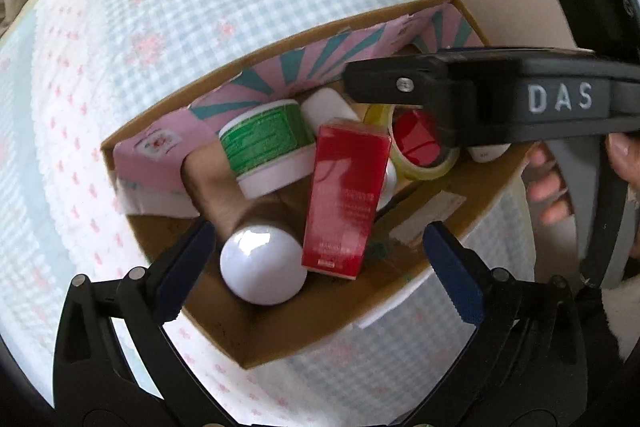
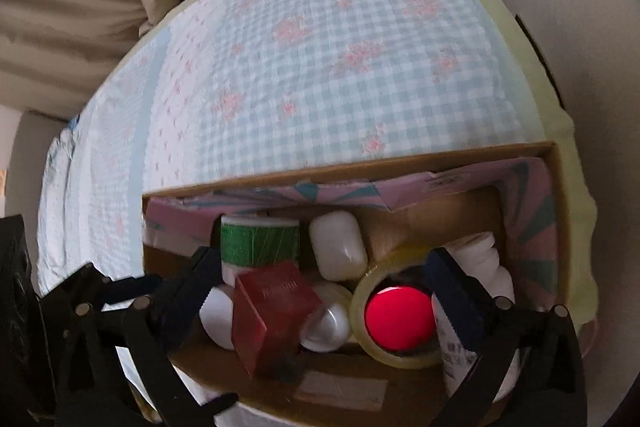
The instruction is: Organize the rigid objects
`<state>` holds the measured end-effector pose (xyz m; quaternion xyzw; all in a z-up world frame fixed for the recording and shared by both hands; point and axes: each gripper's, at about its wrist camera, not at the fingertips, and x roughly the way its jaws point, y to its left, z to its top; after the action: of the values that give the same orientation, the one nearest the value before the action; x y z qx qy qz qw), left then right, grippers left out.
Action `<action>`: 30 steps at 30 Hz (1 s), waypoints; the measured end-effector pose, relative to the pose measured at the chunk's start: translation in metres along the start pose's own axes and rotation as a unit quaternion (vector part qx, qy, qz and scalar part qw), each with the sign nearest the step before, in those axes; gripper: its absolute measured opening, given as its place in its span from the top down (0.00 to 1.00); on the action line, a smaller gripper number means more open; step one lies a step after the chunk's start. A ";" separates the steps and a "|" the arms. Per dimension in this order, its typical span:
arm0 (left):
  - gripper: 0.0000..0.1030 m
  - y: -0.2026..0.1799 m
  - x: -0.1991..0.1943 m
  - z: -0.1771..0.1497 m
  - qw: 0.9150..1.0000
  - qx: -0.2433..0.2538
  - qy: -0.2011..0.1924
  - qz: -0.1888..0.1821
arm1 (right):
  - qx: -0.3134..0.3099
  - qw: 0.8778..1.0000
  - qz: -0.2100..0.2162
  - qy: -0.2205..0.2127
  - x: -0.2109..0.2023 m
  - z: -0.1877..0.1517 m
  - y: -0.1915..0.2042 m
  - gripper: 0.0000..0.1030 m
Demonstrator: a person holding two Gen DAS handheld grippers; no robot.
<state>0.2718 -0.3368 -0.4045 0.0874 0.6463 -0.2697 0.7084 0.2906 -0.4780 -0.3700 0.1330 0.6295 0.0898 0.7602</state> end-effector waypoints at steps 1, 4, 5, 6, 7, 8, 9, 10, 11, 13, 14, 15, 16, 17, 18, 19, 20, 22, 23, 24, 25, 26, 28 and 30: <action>0.00 0.000 0.002 -0.002 1.000 -0.003 0.002 0.000 | -0.009 1.000 -0.009 -0.001 -0.002 -0.001 0.001 0.00; 0.00 -0.001 0.006 -0.005 1.000 -0.011 0.004 -0.005 | -0.023 0.999 -0.028 -0.003 -0.005 -0.009 0.001 0.00; 0.00 -0.002 0.007 -0.006 1.000 -0.011 0.004 -0.004 | -0.021 0.999 -0.027 -0.002 -0.005 -0.010 0.000 0.00; 0.00 -0.003 0.008 -0.006 1.000 -0.011 0.003 -0.002 | -0.017 1.000 -0.026 -0.002 -0.006 -0.012 -0.002 0.00; 0.00 -0.005 0.008 -0.006 1.000 -0.010 0.003 -0.001 | -0.015 1.000 -0.027 -0.002 -0.007 -0.013 -0.003 0.00; 0.00 -0.006 0.008 -0.007 1.000 -0.009 0.002 -0.001 | -0.013 0.999 -0.029 -0.002 -0.007 -0.013 -0.004 0.00; 0.00 -0.008 0.008 -0.007 1.000 -0.009 0.001 -0.001 | -0.011 0.999 -0.030 -0.002 -0.008 -0.014 -0.004 0.00; 0.00 -0.009 0.006 -0.007 1.000 -0.008 -0.001 -0.001 | -0.010 0.999 -0.030 -0.003 -0.009 -0.015 -0.005 0.00; 0.00 -0.010 0.005 -0.008 1.000 -0.007 -0.004 0.000 | -0.009 0.999 -0.031 -0.004 -0.012 -0.017 -0.005 0.00; 0.00 -0.012 0.001 -0.011 1.000 -0.008 -0.009 0.001 | -0.009 0.999 -0.033 -0.008 -0.015 -0.020 -0.004 0.00; 0.00 -0.012 -0.002 -0.013 1.000 -0.009 -0.013 0.000 | -0.009 0.999 -0.035 -0.010 -0.018 -0.021 -0.003 0.00; 0.00 -0.013 -0.006 -0.016 1.000 -0.010 -0.017 -0.002 | -0.010 0.999 -0.037 -0.012 -0.022 -0.023 -0.002 0.00; 0.00 -0.015 -0.013 -0.020 1.000 -0.011 -0.021 -0.003 | -0.010 0.999 -0.039 -0.015 -0.025 -0.024 0.000 0.00; 0.00 -0.012 -0.018 -0.015 1.000 -0.012 -0.026 -0.004 | -0.011 0.999 -0.041 -0.021 -0.033 -0.026 0.004 0.00; 0.00 -0.007 -0.029 -0.016 0.999 -0.013 -0.033 -0.003 | -0.012 0.999 -0.042 -0.027 -0.040 -0.028 0.008 0.00; 0.00 -0.006 -0.043 -0.019 0.999 -0.015 -0.044 -0.003 | -0.016 0.998 -0.044 -0.036 -0.050 -0.029 0.014 0.00; 0.00 -0.005 -0.055 -0.021 0.998 -0.018 -0.053 -0.004 | -0.020 0.998 -0.045 -0.044 -0.059 -0.029 0.021 0.00; 0.00 -0.002 -0.089 -0.022 0.996 -0.023 -0.082 -0.001 | -0.038 0.996 -0.053 -0.067 -0.088 -0.029 0.041 0.00; 0.00 0.000 -0.113 -0.024 0.994 -0.024 -0.105 0.001 | -0.048 0.994 -0.055 -0.081 -0.104 -0.029 0.052 0.00; 0.00 0.003 -0.137 -0.026 0.991 -0.026 -0.129 0.005 | -0.059 0.991 -0.059 -0.103 -0.126 -0.029 0.067 0.00; 0.00 0.005 -0.158 -0.027 0.988 -0.028 -0.150 0.013 | -0.066 0.988 -0.062 -0.122 -0.144 -0.029 0.079 0.00; 0.00 0.008 -0.187 -0.032 0.983 -0.034 -0.179 0.032 | -0.073 0.985 -0.064 -0.143 -0.165 -0.028 0.093 0.00; 0.00 0.015 -0.237 -0.041 0.971 -0.041 -0.229 0.060 | -0.089 0.975 -0.071 -0.190 -0.211 -0.031 0.126 0.00; 0.00 0.022 -0.288 -0.058 0.954 -0.050 -0.283 0.081 | -0.103 0.964 -0.076 -0.231 -0.250 -0.039 0.157 0.00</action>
<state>0.2267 -0.2131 -0.1407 0.0243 0.4227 -0.1926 0.8853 0.2098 -0.4022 -0.0937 0.0230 0.4321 0.0625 0.8993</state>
